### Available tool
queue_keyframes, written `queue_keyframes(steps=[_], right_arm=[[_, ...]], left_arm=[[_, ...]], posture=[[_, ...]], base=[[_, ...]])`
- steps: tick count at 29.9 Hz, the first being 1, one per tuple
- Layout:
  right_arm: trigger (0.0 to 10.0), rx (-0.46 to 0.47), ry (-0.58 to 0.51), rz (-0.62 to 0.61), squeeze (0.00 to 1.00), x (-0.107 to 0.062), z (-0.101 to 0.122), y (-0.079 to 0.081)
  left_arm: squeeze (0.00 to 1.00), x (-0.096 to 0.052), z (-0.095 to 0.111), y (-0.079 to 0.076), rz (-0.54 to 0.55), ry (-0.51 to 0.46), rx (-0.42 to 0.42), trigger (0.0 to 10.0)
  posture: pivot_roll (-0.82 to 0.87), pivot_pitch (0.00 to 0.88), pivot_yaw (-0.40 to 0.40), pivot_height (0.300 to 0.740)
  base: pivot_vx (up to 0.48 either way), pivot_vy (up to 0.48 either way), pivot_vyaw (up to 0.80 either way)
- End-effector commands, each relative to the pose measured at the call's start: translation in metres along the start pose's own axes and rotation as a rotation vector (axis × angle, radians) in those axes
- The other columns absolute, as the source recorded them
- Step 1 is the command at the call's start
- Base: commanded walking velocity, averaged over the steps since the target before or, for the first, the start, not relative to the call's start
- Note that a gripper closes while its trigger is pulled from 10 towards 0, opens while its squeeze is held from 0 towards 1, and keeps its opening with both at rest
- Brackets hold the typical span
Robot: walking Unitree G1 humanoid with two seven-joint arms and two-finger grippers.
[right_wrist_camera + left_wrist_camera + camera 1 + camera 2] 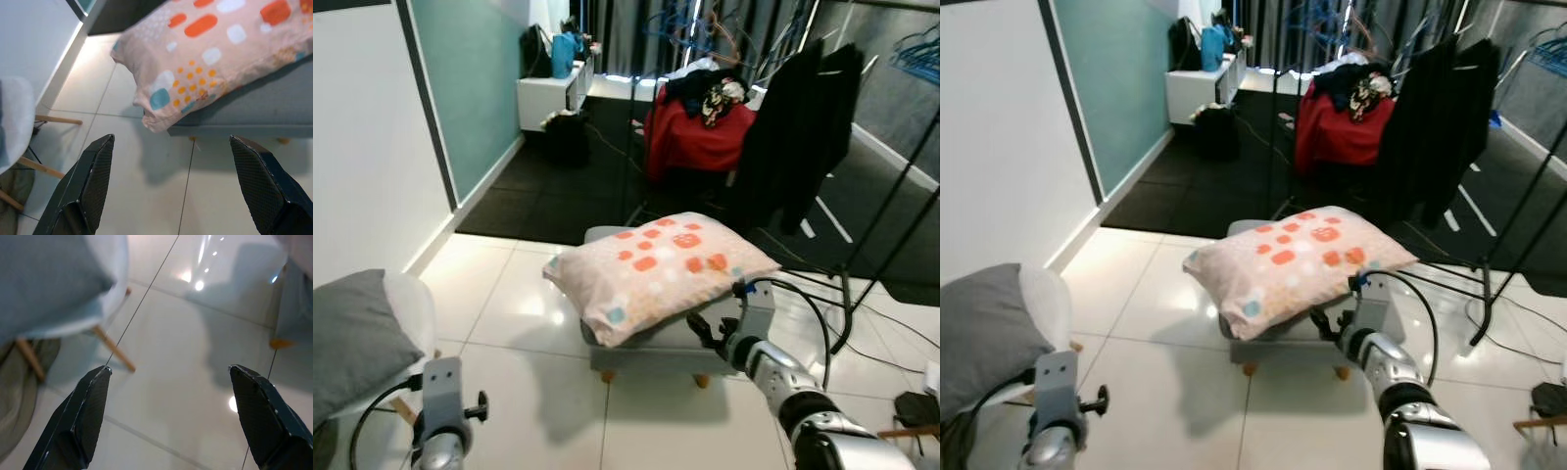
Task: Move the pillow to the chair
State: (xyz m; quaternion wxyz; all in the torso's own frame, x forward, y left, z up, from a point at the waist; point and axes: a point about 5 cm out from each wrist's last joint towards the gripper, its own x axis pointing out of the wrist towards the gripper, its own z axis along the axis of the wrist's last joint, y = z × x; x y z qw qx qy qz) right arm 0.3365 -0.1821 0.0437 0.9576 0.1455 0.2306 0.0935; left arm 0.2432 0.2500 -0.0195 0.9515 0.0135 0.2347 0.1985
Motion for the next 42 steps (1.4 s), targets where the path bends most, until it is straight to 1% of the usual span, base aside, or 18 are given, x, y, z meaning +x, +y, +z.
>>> queue_keyframes(steps=[1,7,8,17,19,20,21,25,26,27,33,35,38,39,41,42], right_arm=[[10.0,0.018,-0.013,-0.050,0.00,-0.005,0.004,-0.014],[10.0,0.022,-0.018,-0.053,0.00,-0.006,0.006,-0.015],[10.0,0.025,-0.022,-0.062,0.00,-0.006,0.007,-0.017],[10.0,0.034,-0.026,-0.074,0.00,-0.006,0.008,-0.018],[10.0,0.047,-0.026,-0.080,0.00,-0.006,0.008,-0.018],[10.0,0.081,-0.018,-0.109,0.00,-0.006,0.005,-0.019],[10.0,0.087,-0.004,-0.120,0.00,-0.007,0.002,-0.020],[10.0,0.081,0.024,-0.131,0.00,-0.008,-0.002,-0.021],[10.0,0.081,0.024,-0.131,0.00,-0.008,-0.002,-0.021],[10.0,0.105,0.048,-0.113,0.00,-0.008,-0.005,-0.020],[10.0,0.125,0.056,-0.093,0.00,-0.008,-0.006,-0.020],[10.0,0.166,0.049,-0.085,0.00,-0.008,-0.004,-0.020],[10.0,0.190,0.045,-0.082,0.00,-0.008,-0.004,-0.020],[10.0,0.214,0.037,-0.086,0.00,-0.008,-0.003,-0.021],[10.0,0.261,0.024,-0.093,0.00,-0.008,-0.002,-0.022],[10.0,0.261,0.024,-0.093,0.00,-0.008,-0.002,-0.022]], left_arm=[[0.00,0.000,0.005,-0.013,-0.034,-0.015,0.006,10.0],[0.00,-0.001,0.006,-0.015,-0.039,-0.023,0.005,10.0],[0.00,-0.003,0.008,-0.018,-0.048,-0.036,0.004,10.0],[0.00,-0.007,0.010,-0.022,-0.059,-0.052,0.001,10.0],[0.00,-0.007,0.011,-0.023,-0.065,-0.060,-0.002,10.0],[0.00,-0.008,0.014,-0.024,-0.067,-0.073,0.003,10.0],[0.00,-0.008,0.015,-0.025,-0.068,-0.074,-0.003,10.0],[0.00,-0.009,0.016,-0.024,-0.061,-0.065,0.003,10.0],[0.00,-0.009,0.016,-0.024,-0.061,-0.065,0.003,10.0],[0.00,-0.010,0.017,-0.023,-0.055,-0.064,0.003,10.0],[0.00,-0.012,0.017,-0.021,-0.043,-0.061,0.014,10.0],[0.00,-0.013,0.018,-0.017,-0.022,-0.068,0.044,10.0],[0.00,-0.013,0.019,-0.016,-0.012,-0.074,0.063,10.0],[0.00,-0.013,0.019,-0.014,-0.015,-0.078,0.066,10.0],[0.00,-0.013,0.021,-0.014,-0.047,-0.091,0.041,10.0],[0.00,-0.013,0.021,-0.014,-0.047,-0.091,0.041,10.0]], posture=[[-0.14,0.000,-0.062,0.740],[-0.14,0.000,-0.060,0.740],[-0.14,0.000,-0.060,0.740],[-0.14,0.000,-0.060,0.740],[-0.14,0.000,-0.059,0.740],[-0.14,0.000,-0.056,0.740],[-0.14,0.000,-0.055,0.740],[-0.14,0.000,-0.054,0.740],[-0.14,0.000,-0.054,0.740],[-0.14,0.000,-0.053,0.730],[-0.14,0.000,-0.051,0.715],[-0.14,0.000,-0.045,0.705],[-0.14,0.000,-0.045,0.695],[-0.14,0.000,-0.043,0.690],[-0.13,0.000,-0.040,0.680],[-0.13,0.000,-0.040,0.680]], base=[[0.480,0.000,-0.76],[0.480,0.000,-0.76],[0.480,0.000,-0.76],[0.480,0.000,-0.75],[0.420,0.000,-0.75],[0.000,0.000,-0.62],[0.000,0.000,0.00],[0.000,0.000,0.00],[0.000,0.000,0.00],[0.000,0.000,0.00],[0.000,0.000,0.00],[0.000,0.000,0.00],[0.000,0.000,0.00],[0.000,0.000,0.00],[0.000,0.000,0.00],[0.000,0.000,0.00]])
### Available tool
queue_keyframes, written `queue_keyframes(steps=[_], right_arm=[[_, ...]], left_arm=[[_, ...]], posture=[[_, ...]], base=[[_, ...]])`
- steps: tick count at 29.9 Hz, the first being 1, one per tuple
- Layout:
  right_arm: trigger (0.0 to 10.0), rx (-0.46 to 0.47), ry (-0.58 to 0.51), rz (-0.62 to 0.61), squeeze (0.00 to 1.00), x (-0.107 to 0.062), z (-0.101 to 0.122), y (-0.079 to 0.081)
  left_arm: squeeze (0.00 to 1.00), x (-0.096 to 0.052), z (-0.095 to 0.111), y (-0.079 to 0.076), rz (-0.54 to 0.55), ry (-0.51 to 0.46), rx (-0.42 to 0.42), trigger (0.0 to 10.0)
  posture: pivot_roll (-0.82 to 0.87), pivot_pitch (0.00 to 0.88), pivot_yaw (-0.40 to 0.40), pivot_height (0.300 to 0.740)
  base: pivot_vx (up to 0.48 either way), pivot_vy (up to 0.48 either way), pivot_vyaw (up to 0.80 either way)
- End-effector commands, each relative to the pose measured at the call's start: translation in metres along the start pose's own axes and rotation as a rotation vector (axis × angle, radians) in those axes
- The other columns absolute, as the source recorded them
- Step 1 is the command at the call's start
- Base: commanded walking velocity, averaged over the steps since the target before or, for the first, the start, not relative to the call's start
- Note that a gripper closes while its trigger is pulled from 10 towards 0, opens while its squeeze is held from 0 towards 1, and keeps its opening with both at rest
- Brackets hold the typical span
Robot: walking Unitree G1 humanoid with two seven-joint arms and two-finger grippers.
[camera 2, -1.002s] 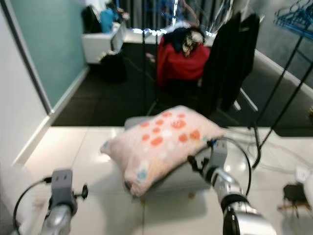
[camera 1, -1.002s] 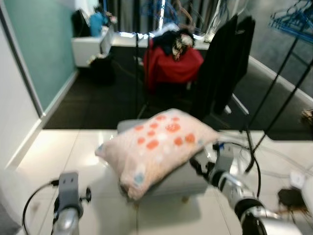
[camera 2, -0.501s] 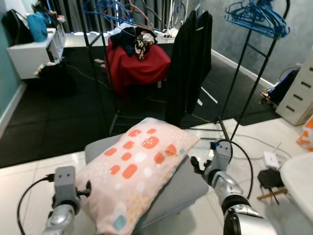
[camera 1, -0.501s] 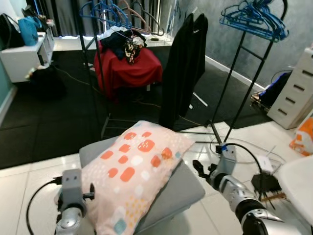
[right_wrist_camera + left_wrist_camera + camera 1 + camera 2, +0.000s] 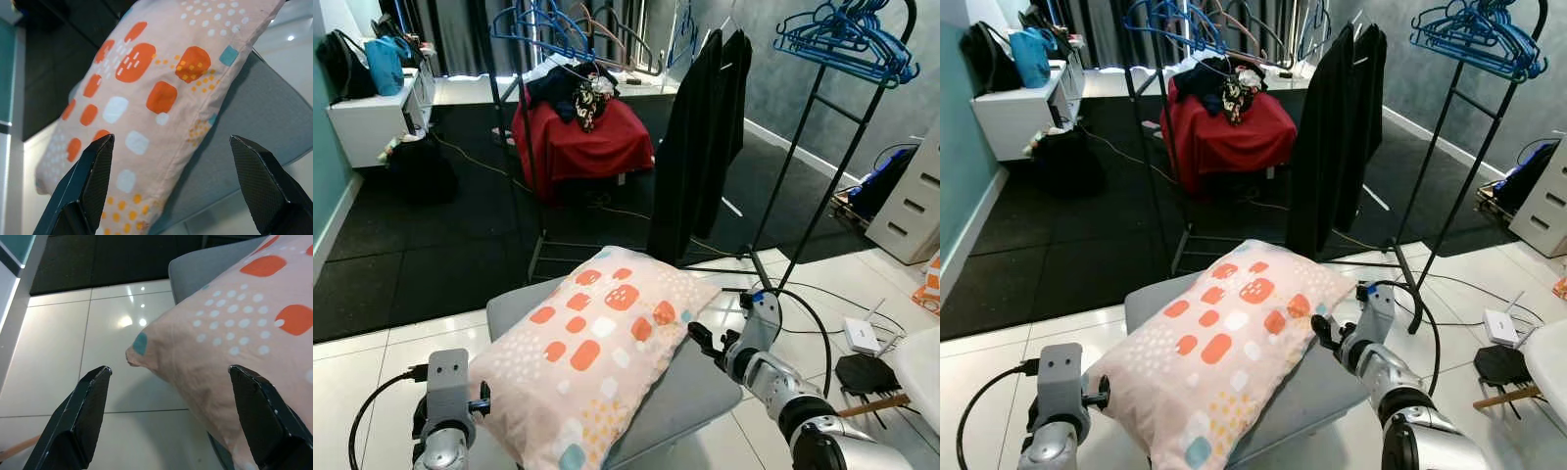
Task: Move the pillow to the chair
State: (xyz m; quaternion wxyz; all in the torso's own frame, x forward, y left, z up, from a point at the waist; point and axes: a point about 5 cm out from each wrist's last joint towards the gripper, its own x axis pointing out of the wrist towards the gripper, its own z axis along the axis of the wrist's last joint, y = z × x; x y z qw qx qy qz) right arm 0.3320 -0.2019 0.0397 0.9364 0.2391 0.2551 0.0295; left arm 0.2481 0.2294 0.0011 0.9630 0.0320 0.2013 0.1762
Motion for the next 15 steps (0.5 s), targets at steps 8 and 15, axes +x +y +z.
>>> queue_keyframes(steps=[8,15], right_arm=[[10.0,0.119,-0.012,0.041,0.00,-0.001,-0.004,0.000],[10.0,-0.146,-0.005,0.090,0.00,-0.006,-0.017,-0.001]], left_arm=[[0.00,0.000,0.010,0.004,-0.094,-0.072,-0.040,10.0],[0.00,-0.007,0.012,0.012,-0.128,-0.120,-0.022,10.0]], posture=[[-0.12,0.000,-0.041,0.660],[-0.13,0.013,-0.037,0.630]], base=[[0.000,0.000,0.00],[0.000,0.000,0.00]])
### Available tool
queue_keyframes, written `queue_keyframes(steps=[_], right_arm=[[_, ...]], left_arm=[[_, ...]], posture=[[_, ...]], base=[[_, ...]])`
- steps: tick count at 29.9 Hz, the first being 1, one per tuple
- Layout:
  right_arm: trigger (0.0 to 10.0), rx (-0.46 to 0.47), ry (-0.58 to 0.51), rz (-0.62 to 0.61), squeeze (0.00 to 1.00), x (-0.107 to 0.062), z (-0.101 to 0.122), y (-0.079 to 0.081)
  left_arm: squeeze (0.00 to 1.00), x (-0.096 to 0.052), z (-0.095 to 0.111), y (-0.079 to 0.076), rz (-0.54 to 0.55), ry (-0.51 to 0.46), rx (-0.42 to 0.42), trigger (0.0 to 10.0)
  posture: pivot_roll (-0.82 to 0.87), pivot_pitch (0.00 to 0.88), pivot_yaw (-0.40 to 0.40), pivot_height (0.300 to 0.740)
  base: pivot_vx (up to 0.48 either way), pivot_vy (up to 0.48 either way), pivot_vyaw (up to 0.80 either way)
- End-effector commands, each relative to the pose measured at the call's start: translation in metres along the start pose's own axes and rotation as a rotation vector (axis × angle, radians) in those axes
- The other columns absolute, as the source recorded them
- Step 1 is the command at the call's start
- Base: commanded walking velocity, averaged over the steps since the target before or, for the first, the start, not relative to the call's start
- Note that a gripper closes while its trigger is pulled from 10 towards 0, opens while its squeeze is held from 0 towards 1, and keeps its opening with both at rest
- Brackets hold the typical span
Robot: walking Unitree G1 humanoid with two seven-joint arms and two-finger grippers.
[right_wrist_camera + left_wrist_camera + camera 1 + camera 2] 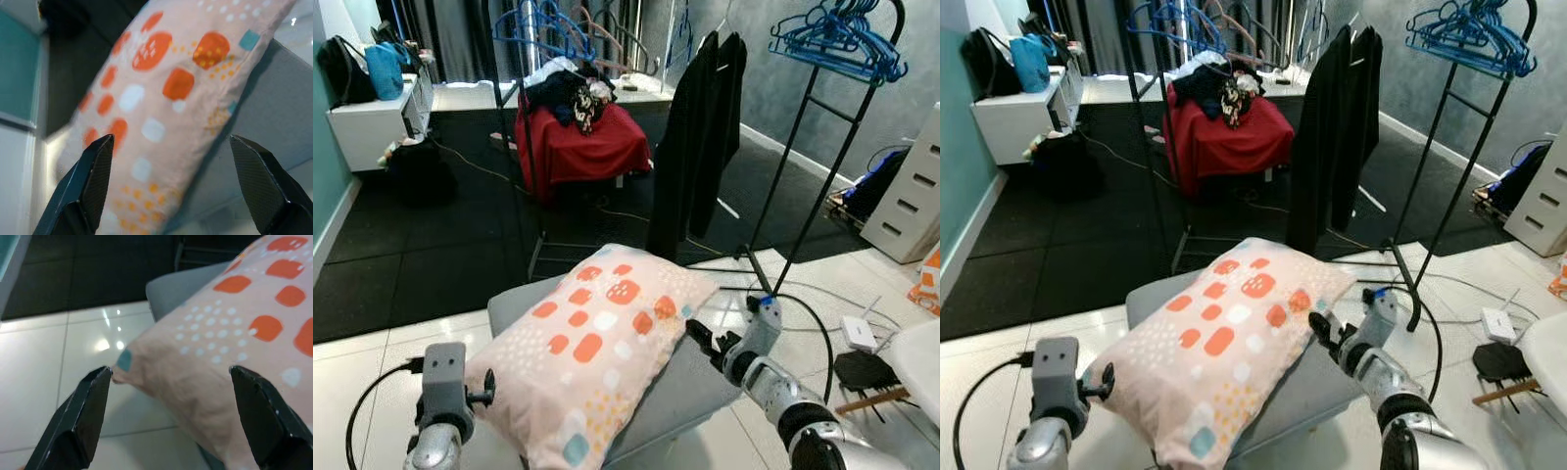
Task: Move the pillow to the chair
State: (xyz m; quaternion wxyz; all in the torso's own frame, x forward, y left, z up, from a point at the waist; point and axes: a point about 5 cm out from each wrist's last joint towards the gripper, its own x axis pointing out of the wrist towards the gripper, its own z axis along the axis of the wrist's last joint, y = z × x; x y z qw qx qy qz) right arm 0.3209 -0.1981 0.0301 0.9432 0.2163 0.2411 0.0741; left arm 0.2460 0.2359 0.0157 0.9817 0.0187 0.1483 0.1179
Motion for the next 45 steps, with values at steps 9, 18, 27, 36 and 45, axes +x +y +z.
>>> queue_keyframes(steps=[9,18,27,36,45], right_arm=[[10.0,-0.214,-0.025,-0.007,0.00,-0.013,-0.010,-0.009],[10.0,-0.056,-0.083,0.021,0.00,-0.014,0.000,-0.010],[10.0,0.225,-0.127,0.157,0.00,-0.007,0.015,0.003],[10.0,0.358,-0.095,0.182,0.00,0.006,0.012,0.020],[10.0,0.433,-0.094,0.263,0.00,0.015,0.018,0.043]], left_arm=[[0.00,-0.018,-0.008,0.003,-0.053,-0.024,0.010,10.0],[0.00,-0.028,-0.013,0.000,-0.091,-0.019,0.018,10.0],[0.00,-0.029,-0.007,0.008,-0.086,-0.029,0.039,10.0],[0.00,-0.039,0.002,0.024,-0.063,-0.047,0.075,10.0],[0.00,-0.059,0.010,0.037,-0.035,-0.054,0.115,10.0]], posture=[[-0.14,0.038,-0.027,0.605],[-0.12,0.048,-0.010,0.570],[-0.09,0.072,0.006,0.545],[-0.03,0.127,0.031,0.515],[0.03,0.167,0.039,0.470]], base=[[0.000,0.000,0.00],[0.000,0.000,0.00],[0.000,0.000,0.00],[0.000,0.000,0.00],[0.000,0.000,0.00]])
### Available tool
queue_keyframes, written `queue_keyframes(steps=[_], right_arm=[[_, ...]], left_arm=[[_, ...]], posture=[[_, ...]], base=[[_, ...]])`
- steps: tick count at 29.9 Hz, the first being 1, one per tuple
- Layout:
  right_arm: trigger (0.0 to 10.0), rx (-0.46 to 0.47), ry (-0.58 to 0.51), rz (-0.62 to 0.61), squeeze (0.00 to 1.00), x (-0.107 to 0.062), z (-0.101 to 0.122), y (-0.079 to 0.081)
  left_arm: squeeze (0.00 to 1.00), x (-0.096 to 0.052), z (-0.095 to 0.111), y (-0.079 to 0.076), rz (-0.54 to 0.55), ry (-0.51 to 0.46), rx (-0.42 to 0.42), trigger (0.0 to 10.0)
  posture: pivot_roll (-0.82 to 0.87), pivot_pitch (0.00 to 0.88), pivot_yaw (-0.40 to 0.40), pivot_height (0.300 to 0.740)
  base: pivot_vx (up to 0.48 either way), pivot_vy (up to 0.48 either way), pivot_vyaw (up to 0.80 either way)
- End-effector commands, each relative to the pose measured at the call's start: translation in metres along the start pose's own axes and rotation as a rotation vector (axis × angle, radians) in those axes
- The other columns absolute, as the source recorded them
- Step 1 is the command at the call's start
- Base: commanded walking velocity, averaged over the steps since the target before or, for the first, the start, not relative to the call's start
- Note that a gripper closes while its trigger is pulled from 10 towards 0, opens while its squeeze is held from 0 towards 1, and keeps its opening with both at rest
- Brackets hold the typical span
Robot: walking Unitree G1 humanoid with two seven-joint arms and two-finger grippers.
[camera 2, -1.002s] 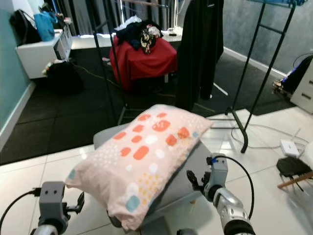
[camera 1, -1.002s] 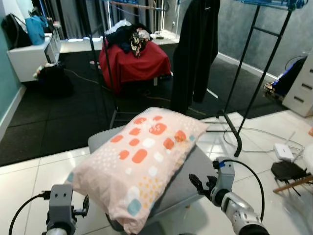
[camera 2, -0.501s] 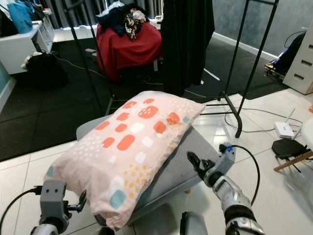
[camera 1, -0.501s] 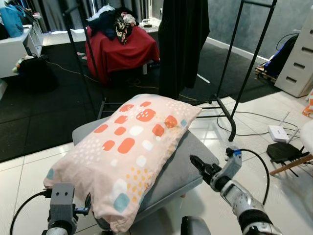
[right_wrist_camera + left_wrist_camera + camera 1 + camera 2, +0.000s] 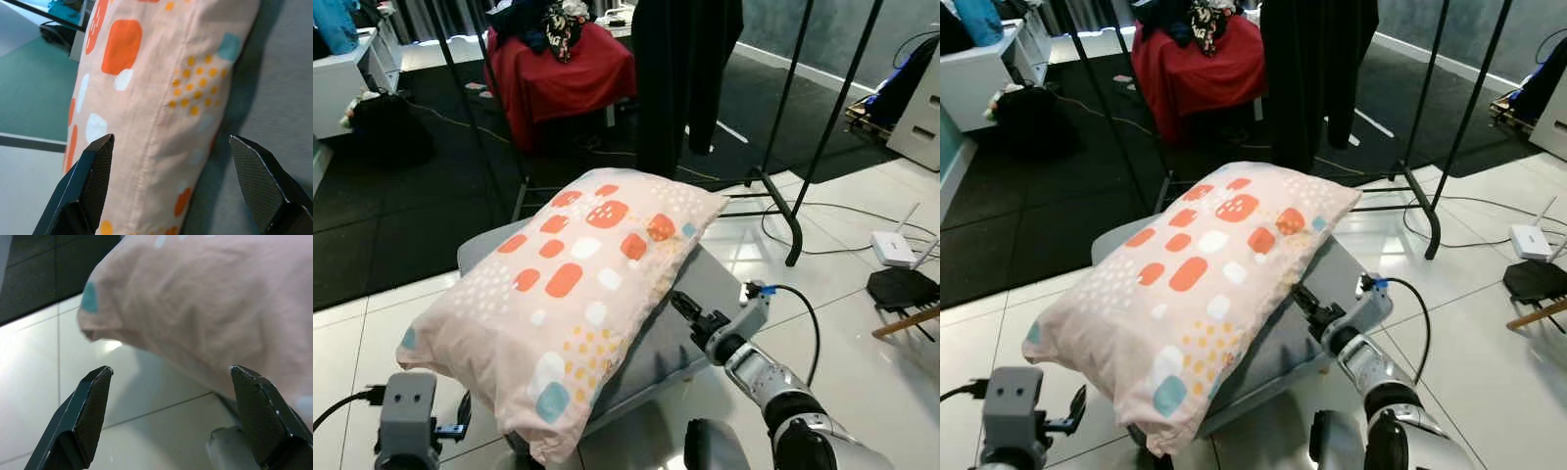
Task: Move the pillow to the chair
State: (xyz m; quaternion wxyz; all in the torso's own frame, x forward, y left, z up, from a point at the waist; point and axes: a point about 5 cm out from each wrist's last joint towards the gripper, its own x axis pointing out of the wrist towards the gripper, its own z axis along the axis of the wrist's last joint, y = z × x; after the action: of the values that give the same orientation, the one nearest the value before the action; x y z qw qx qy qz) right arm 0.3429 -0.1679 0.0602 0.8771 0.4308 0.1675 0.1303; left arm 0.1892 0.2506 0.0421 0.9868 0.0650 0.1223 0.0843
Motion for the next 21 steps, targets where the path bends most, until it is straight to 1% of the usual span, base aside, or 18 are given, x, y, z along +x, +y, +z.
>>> queue_keyframes(steps=[1,2,3,4,5,6,8,9,10,11,12,13,14,15,17,18,21], right_arm=[[10.0,0.040,0.019,0.003,0.00,0.002,-0.007,0.001],[10.0,0.043,0.029,0.005,0.00,0.004,-0.011,0.004],[10.0,0.043,0.029,0.005,0.00,0.004,-0.011,0.004],[10.0,0.049,0.041,0.007,0.00,0.008,-0.017,0.008],[10.0,0.049,0.041,0.007,0.00,0.008,-0.017,0.008],[10.0,0.051,0.044,0.009,0.00,0.008,-0.019,0.009],[10.0,0.054,0.044,0.010,0.00,0.008,-0.019,0.009],[10.0,0.056,0.046,0.014,0.00,0.008,-0.020,0.009],[10.0,0.060,0.047,0.026,0.00,0.010,-0.021,0.011],[10.0,0.062,0.048,0.035,0.00,0.011,-0.021,0.013],[10.0,0.062,0.048,0.035,0.00,0.011,-0.021,0.013],[10.0,0.064,0.049,0.048,0.00,0.012,-0.022,0.016],[10.0,0.065,0.049,0.057,0.00,0.013,-0.022,0.017],[10.0,0.065,0.049,0.057,0.00,0.013,-0.022,0.017],[10.0,0.062,0.057,0.106,0.00,0.014,-0.021,0.023],[10.0,0.062,0.057,0.106,0.00,0.014,-0.021,0.023],[10.0,0.051,0.059,0.183,0.00,0.018,-0.016,0.033]], left_arm=[[0.00,-0.004,0.002,0.009,0.017,0.015,0.023,10.0],[0.00,-0.015,0.003,0.018,0.031,0.024,0.048,10.0],[0.00,-0.015,0.003,0.018,0.031,0.024,0.048,10.0],[0.00,-0.030,0.007,0.027,0.046,0.038,0.080,10.0],[0.00,-0.030,0.007,0.027,0.046,0.038,0.080,10.0],[0.00,-0.035,0.008,0.030,0.049,0.042,0.086,10.0],[0.00,-0.037,0.009,0.030,0.050,0.044,0.086,10.0],[0.00,-0.040,0.009,0.031,0.051,0.047,0.090,10.0],[0.00,-0.046,0.013,0.035,0.054,0.050,0.103,10.0],[0.00,-0.051,0.016,0.038,0.055,0.053,0.112,10.0],[0.00,-0.051,0.016,0.038,0.055,0.053,0.112,10.0],[0.00,-0.057,0.019,0.041,0.056,0.054,0.125,10.0],[0.00,-0.061,0.022,0.043,0.056,0.055,0.133,10.0],[0.00,-0.061,0.022,0.043,0.056,0.055,0.133,10.0],[0.00,-0.072,0.027,0.047,0.068,0.057,0.145,10.0],[0.00,-0.072,0.027,0.047,0.068,0.057,0.145,10.0],[0.00,-0.083,0.036,0.049,0.075,0.060,0.157,10.0]], posture=[[0.03,0.167,0.039,0.465],[0.09,0.231,0.070,0.460],[0.09,0.231,0.070,0.460],[0.09,0.234,0.074,0.450],[0.09,0.234,0.074,0.450],[0.10,0.244,0.078,0.445],[0.10,0.244,0.078,0.440],[0.11,0.254,0.084,0.435],[0.13,0.298,0.110,0.430],[0.13,0.298,0.110,0.425],[0.13,0.298,0.110,0.425],[0.13,0.323,0.117,0.420],[0.13,0.328,0.119,0.415],[0.13,0.328,0.119,0.415],[0.15,0.364,0.133,0.405],[0.15,0.364,0.133,0.405],[0.15,0.403,0.139,0.390]], base=[[0.000,0.000,0.00],[0.000,0.000,0.00],[0.000,0.000,0.00],[0.000,0.000,0.00],[0.000,0.000,0.00],[0.000,0.000,0.00],[0.000,0.000,0.00],[0.000,0.000,0.00],[0.000,0.000,0.00],[0.000,0.000,0.00],[0.000,0.000,0.00],[0.000,0.000,0.00],[0.000,0.000,0.00],[0.000,0.000,0.00],[0.000,0.000,0.00],[0.000,0.000,0.00],[0.000,0.000,0.00]])
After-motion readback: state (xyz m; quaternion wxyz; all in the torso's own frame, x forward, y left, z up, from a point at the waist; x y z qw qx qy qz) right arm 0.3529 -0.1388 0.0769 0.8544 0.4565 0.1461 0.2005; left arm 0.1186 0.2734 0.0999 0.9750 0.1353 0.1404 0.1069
